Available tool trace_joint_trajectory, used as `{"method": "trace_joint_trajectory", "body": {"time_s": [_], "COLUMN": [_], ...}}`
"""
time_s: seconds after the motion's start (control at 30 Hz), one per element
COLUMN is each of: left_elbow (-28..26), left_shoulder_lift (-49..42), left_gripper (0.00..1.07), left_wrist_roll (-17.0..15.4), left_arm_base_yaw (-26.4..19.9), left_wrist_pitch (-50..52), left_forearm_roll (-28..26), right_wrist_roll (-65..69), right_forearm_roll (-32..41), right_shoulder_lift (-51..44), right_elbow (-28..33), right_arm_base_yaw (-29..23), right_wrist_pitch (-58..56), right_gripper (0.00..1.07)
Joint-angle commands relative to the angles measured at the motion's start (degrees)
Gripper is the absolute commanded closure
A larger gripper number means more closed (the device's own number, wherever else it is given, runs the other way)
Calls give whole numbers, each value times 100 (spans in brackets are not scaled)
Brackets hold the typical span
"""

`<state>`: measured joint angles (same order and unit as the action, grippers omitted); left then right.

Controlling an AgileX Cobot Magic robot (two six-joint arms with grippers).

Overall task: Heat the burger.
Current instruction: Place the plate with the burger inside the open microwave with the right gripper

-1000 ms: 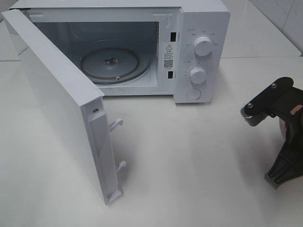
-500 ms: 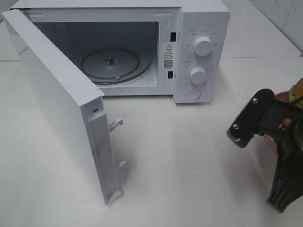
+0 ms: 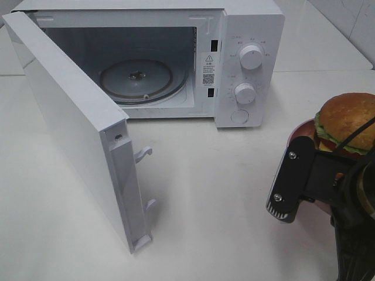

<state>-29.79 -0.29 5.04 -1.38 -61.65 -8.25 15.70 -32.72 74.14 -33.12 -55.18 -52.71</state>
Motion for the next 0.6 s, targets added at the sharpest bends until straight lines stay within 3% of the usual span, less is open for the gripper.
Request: {"method": "trace_joint_trajectory", "body": {"time_s": [0.03,0.6], "left_elbow": [17,17], "left_shoulder_lift": [-97,-97], "left_gripper": [9,9], "left_wrist_roll": [-6,-6], "left_arm_base_yaw": [11,11], "left_wrist_pitch": [52,52], "left_forearm_roll": [-40,-40], "right_wrist_roll": [-246,-1507], "right_forearm_roll": [-327,-590], "right_shoulder_lift": [-52,-52], "right_elbow": [-6,-6], "right_arm_base_yaw": [-34,-34], "right_wrist_pitch": [-23,980], "right_gripper": [107,107]}}
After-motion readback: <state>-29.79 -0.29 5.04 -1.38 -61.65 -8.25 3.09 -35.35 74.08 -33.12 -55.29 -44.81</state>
